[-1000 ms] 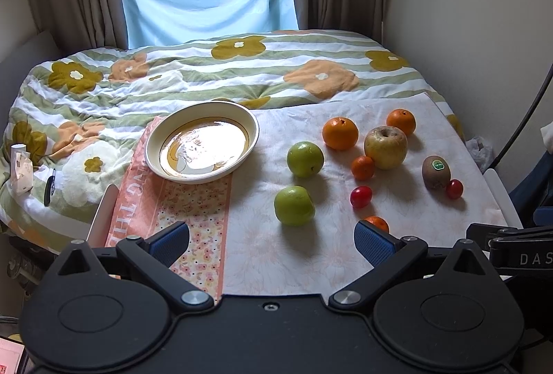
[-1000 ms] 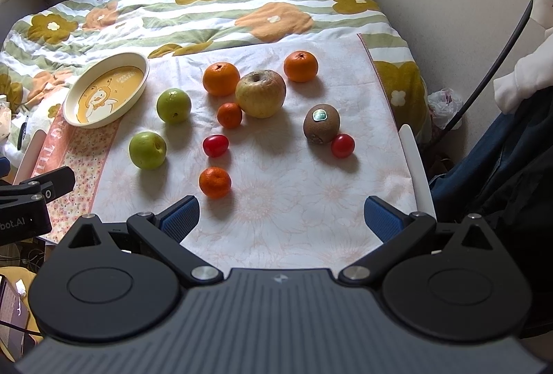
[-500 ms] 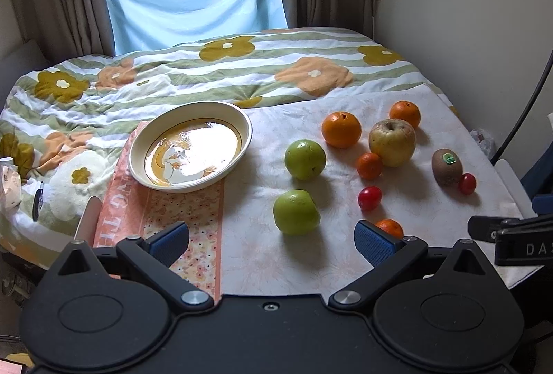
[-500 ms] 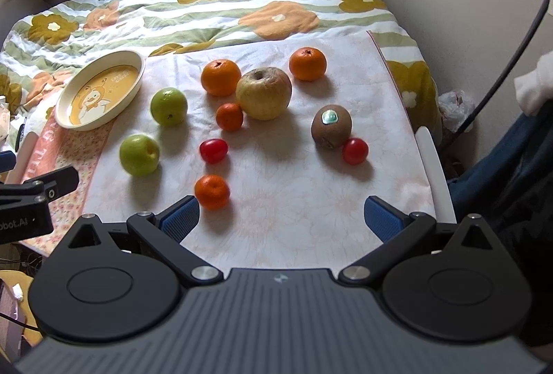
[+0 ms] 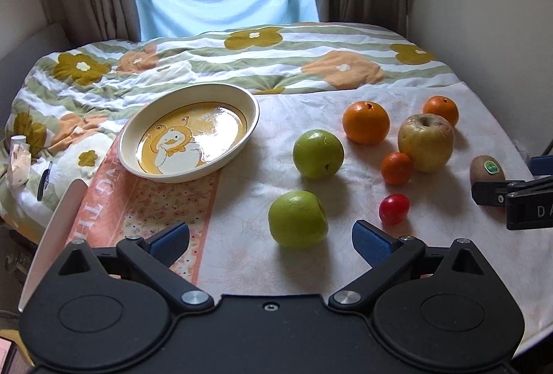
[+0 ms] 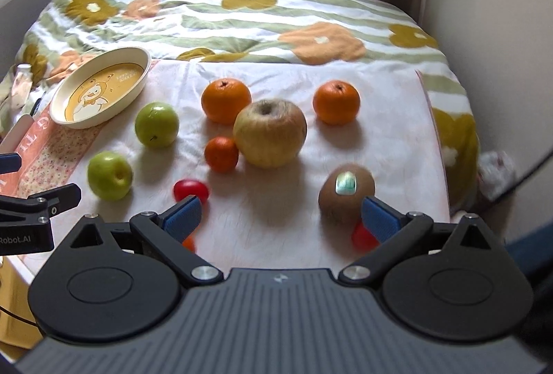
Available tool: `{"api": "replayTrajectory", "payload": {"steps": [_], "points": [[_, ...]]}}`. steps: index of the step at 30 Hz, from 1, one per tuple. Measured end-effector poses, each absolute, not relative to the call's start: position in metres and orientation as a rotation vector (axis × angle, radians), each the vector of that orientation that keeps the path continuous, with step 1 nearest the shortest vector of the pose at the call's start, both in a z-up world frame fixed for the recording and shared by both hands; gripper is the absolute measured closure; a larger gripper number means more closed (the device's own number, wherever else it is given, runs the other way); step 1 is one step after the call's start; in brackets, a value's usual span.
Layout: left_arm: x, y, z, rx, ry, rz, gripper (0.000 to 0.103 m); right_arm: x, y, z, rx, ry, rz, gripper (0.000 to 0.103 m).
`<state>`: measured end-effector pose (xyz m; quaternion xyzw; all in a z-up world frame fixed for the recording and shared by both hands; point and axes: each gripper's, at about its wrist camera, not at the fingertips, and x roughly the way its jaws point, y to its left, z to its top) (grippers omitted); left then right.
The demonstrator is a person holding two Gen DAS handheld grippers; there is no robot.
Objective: Organize fruits
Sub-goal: 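Close the left gripper on the green apple while the right gripper closes on the brown apple, then carry the green apple and brown apple in both grippers to the white bowl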
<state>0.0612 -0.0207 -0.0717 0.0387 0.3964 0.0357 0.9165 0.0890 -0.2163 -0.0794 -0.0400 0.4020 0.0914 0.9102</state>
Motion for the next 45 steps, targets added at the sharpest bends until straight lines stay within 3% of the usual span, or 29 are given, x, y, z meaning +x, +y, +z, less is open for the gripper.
{"api": "replayTrajectory", "payload": {"steps": [13, 17, 20, 32, 45], "points": [[0.099, -0.043, -0.111, 0.046, 0.860, 0.181, 0.014, 0.158, -0.229, -0.114, -0.131, 0.806, 0.330, 0.000], [0.103, -0.044, -0.118, 0.044, 0.876, 0.208, 0.017, 0.167, -0.226, -0.121, -0.138, 0.816, 0.370, 0.005], [0.107, -0.043, -0.123, 0.023, 0.899, 0.221, 0.028, 0.170, -0.223, -0.123, -0.151, 0.809, 0.396, 0.007], [0.113, -0.043, -0.126, -0.035, 0.915, 0.214, 0.046, 0.183, -0.216, -0.124, -0.178, 0.772, 0.478, 0.008], [0.117, -0.042, -0.125, -0.050, 0.908, 0.214, 0.047, 0.197, -0.221, -0.127, -0.071, 0.796, 0.500, 0.013]]}}
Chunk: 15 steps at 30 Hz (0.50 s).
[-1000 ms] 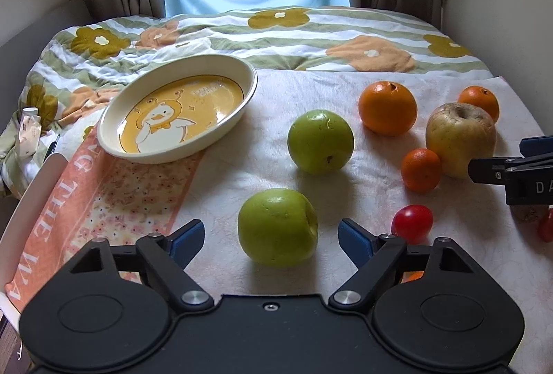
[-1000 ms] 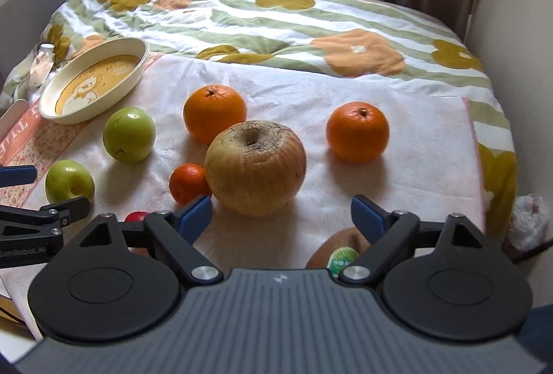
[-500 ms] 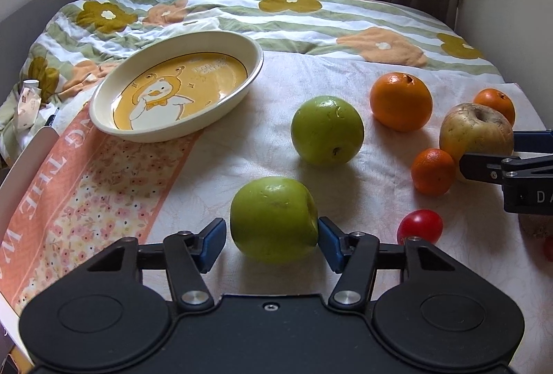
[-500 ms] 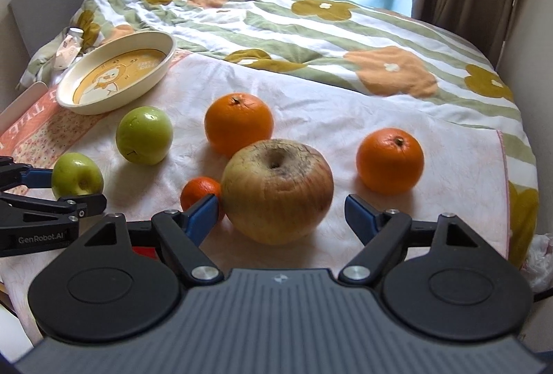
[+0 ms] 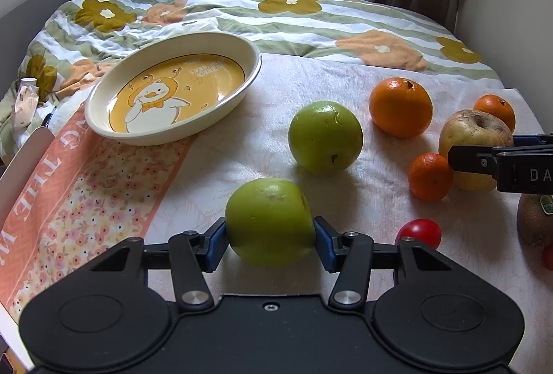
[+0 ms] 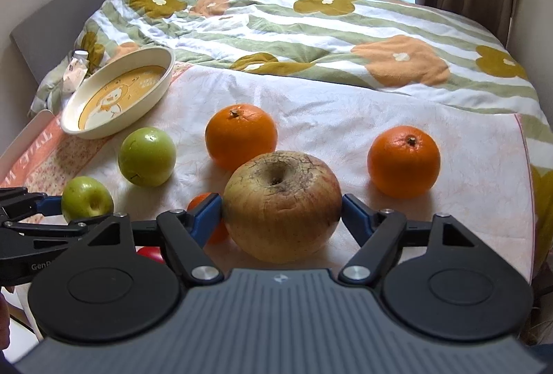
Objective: Organize fruits
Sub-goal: 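Carry the green apple and brown apple in both grippers to the white bowl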
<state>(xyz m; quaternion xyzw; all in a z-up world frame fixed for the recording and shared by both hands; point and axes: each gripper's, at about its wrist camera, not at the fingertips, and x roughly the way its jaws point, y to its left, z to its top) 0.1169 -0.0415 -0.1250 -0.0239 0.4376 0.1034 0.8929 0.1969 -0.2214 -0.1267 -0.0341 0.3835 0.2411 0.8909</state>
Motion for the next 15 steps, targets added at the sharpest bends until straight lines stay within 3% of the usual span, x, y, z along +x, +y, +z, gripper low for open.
{"api": "replayTrajectory", "payload": {"steps": [15], "points": [[0.108, -0.041, -0.101, -0.068, 0.870, 0.214, 0.047, 0.189, -0.223, -0.111, -0.057, 0.769, 0.513, 0.014]]}}
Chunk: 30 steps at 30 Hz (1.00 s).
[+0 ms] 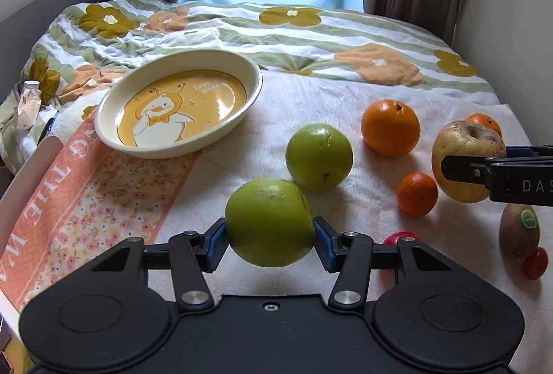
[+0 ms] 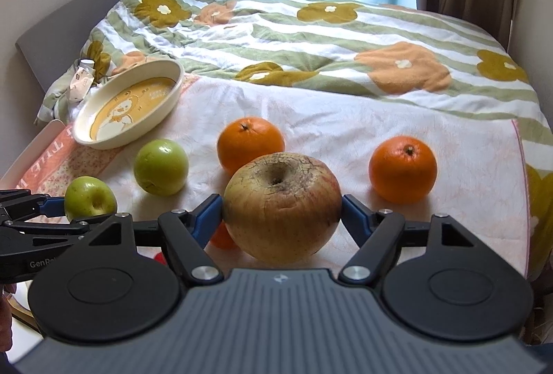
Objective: Organize fruits
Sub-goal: 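Carry the green apple and brown apple in both grippers to the white bowl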
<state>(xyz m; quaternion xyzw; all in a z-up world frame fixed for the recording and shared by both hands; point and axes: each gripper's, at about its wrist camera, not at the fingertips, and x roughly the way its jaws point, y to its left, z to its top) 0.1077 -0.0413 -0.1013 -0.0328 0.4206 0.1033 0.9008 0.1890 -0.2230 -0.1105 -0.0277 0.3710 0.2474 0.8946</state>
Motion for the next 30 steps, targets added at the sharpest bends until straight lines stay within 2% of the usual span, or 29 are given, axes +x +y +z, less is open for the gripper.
{"api": "replayTrajectory", "payload": {"steps": [17, 30], "points": [[0.086, 0.013, -0.021, -0.091, 0.734, 0.264, 0.047, 0.164, -0.180, -0.026, -0.031, 0.692, 0.534, 0.014], [0.123, 0.113, -0.009, -0.027, 0.750, 0.172, 0.047, 0.165, -0.080, -0.003, 0.040, 0.708, 0.460, 0.014]]}}
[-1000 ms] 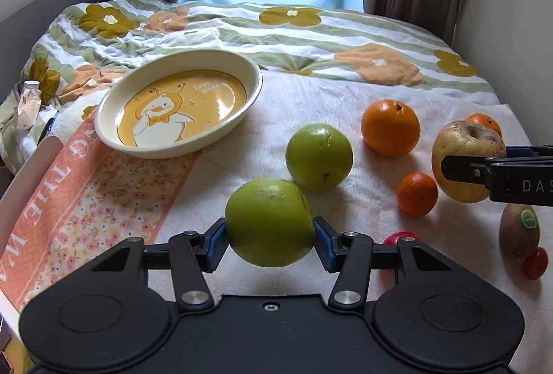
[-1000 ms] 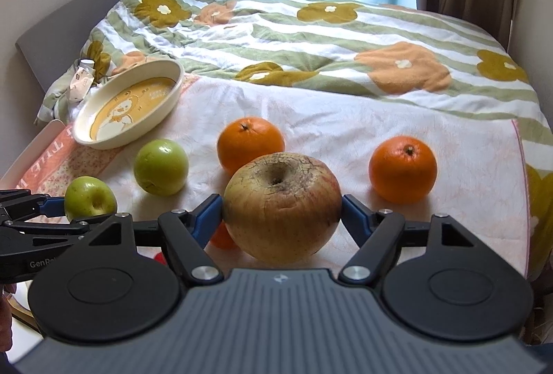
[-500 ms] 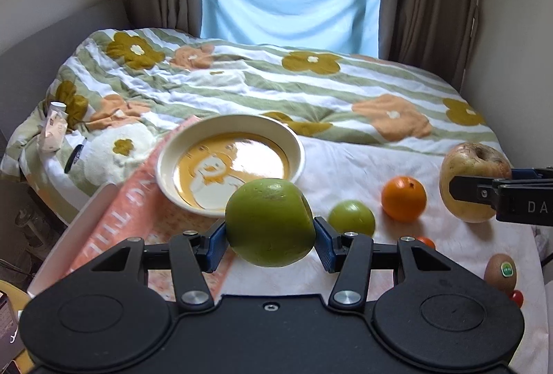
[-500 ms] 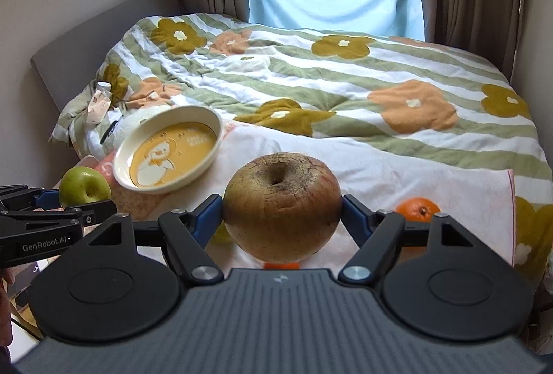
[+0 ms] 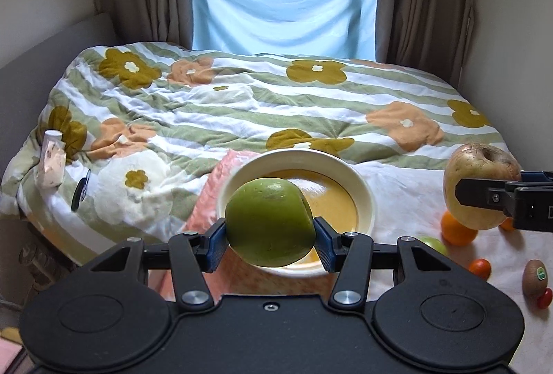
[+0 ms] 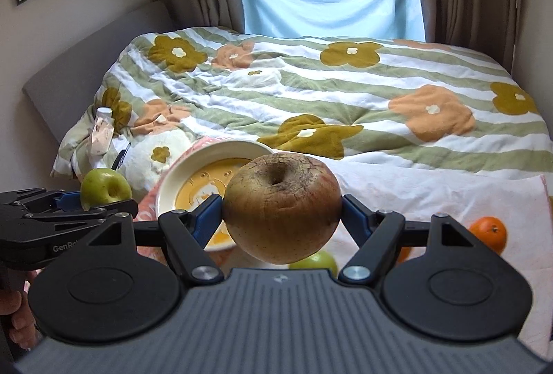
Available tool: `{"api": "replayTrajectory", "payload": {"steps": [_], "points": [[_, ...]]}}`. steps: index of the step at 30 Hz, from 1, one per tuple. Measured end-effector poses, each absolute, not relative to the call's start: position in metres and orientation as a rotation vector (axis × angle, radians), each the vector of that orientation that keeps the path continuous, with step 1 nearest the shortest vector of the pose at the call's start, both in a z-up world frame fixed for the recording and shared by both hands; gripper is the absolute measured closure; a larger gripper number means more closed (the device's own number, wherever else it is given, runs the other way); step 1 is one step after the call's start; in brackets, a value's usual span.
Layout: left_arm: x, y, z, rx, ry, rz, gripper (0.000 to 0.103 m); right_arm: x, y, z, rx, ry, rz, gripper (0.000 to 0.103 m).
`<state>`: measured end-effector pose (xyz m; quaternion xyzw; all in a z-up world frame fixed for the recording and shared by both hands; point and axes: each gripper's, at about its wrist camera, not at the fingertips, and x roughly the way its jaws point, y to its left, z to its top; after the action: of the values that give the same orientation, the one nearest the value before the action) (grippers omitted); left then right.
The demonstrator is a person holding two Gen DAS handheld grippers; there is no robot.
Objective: Organize fruits
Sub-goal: 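Carry the green apple and brown apple in both grippers to the white bowl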
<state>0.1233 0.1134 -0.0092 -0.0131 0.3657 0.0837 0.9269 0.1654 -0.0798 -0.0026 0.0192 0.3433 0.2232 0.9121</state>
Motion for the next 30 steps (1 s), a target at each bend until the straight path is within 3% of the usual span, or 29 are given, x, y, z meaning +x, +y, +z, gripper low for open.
{"api": "replayTrajectory", "payload": {"steps": [13, 30], "points": [[0.211, 0.167, -0.045, 0.108, 0.772, -0.023, 0.047, 0.219, -0.003, -0.027, 0.100, 0.741, 0.320, 0.014], [0.283, 0.150, -0.105, 0.234, 0.848, -0.212, 0.047, 0.256, -0.002, -0.052, 0.105, 0.785, 0.173, 0.014]]}}
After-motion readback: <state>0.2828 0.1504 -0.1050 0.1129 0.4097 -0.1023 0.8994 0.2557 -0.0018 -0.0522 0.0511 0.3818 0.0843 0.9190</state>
